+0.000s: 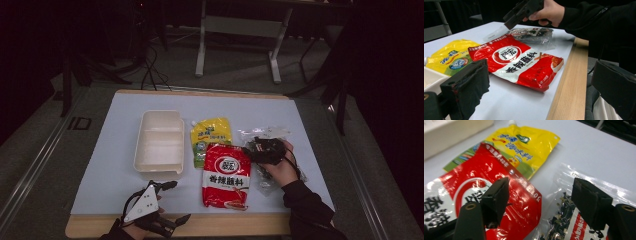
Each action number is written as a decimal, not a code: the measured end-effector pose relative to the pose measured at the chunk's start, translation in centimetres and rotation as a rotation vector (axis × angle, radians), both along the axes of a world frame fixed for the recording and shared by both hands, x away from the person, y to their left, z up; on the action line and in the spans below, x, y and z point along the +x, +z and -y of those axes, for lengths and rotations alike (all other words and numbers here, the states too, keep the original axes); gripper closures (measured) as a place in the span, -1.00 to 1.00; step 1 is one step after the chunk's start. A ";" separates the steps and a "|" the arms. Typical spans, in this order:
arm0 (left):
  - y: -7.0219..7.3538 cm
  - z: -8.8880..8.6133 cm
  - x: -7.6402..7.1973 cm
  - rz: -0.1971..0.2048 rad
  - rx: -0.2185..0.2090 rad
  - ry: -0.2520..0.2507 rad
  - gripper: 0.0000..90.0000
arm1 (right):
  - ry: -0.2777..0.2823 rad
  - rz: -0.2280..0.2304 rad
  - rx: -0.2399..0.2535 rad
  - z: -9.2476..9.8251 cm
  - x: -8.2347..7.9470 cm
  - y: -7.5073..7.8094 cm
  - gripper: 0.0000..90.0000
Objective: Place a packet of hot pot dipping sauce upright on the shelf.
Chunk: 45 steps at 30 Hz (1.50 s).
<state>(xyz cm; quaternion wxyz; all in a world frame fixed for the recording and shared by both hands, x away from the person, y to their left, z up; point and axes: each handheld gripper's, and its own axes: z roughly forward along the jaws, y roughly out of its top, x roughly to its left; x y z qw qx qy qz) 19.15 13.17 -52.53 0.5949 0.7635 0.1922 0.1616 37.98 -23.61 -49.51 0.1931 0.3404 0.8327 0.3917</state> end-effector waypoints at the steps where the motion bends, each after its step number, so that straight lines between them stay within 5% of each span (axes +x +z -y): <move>1: 0.0 0.0 0.0 0.002 0.001 0.000 -0.94 | 0.002 -0.020 0.001 -0.1 0.1 -0.2 -0.30; 14: -0.1 0.0 0.0 -0.001 0.004 -0.006 -0.94 | -0.001 -0.135 -0.068 -0.6 1.0 -2.4 0.01; 19: -0.1 0.0 0.1 -0.002 0.003 -0.004 -0.94 | 0.009 -0.159 -0.081 -0.6 1.1 -2.6 0.31; 26: -0.1 0.1 0.0 0.000 0.002 -0.004 -0.94 | 0.029 -0.131 -0.172 -0.9 0.9 -2.4 0.94; 37: -0.1 0.1 0.1 -0.001 0.010 -0.003 -0.94 | 0.057 -0.092 -0.177 -1.0 -0.1 -0.2 0.99; 45: 0.1 0.0 0.1 0.002 0.012 0.021 -0.94 | 0.083 -0.032 -0.135 -0.8 -1.8 2.3 0.99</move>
